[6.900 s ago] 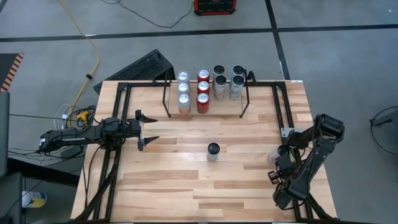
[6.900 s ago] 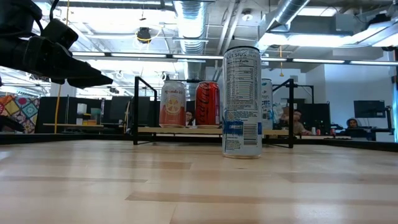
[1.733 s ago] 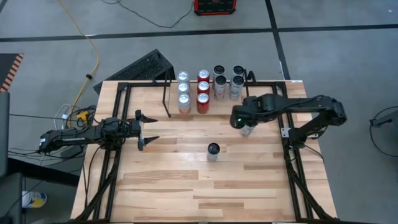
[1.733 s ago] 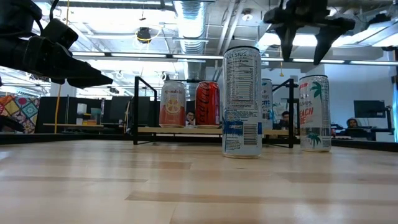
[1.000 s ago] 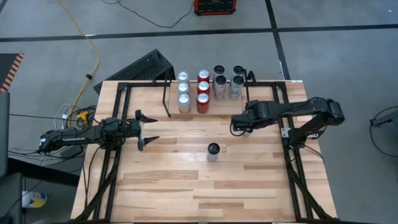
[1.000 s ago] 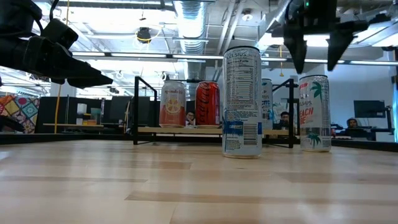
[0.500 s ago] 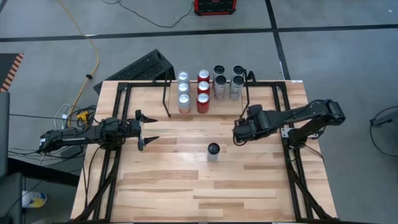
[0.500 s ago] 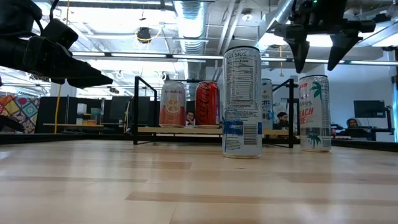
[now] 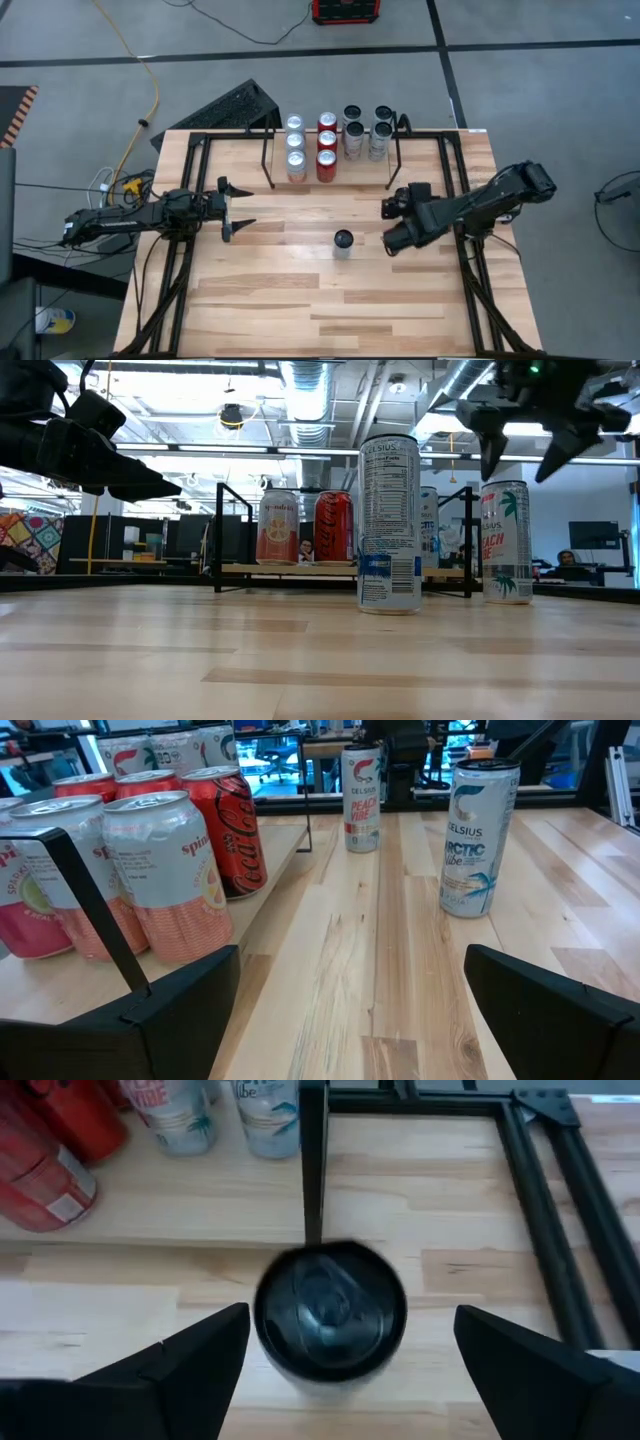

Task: Place canned beverage on shelf
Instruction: Put the white pink soda can on the shelf aligned with the other white pink soda cans

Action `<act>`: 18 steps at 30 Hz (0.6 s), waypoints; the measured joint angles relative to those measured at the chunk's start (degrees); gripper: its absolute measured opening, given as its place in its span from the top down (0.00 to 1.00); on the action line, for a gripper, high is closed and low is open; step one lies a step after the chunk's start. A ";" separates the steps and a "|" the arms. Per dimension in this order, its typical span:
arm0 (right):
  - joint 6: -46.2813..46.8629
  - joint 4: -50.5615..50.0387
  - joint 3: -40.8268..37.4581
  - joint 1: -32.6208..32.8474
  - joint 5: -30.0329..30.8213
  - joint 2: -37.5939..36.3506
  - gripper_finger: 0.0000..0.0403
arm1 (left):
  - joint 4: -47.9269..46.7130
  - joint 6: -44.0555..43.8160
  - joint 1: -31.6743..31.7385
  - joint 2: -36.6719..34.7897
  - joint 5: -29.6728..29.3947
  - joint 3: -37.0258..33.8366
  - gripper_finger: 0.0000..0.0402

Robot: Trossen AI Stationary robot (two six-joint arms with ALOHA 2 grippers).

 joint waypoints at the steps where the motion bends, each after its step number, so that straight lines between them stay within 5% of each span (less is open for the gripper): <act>1: 1.73 0.81 -1.43 0.87 1.10 0.00 0.06 | 0.02 0.00 -0.02 0.00 0.01 0.00 0.07; 18: 2.33 11.54 -9.06 3.50 15.29 2.18 0.06 | 0.02 0.00 0.00 0.00 0.02 0.00 0.07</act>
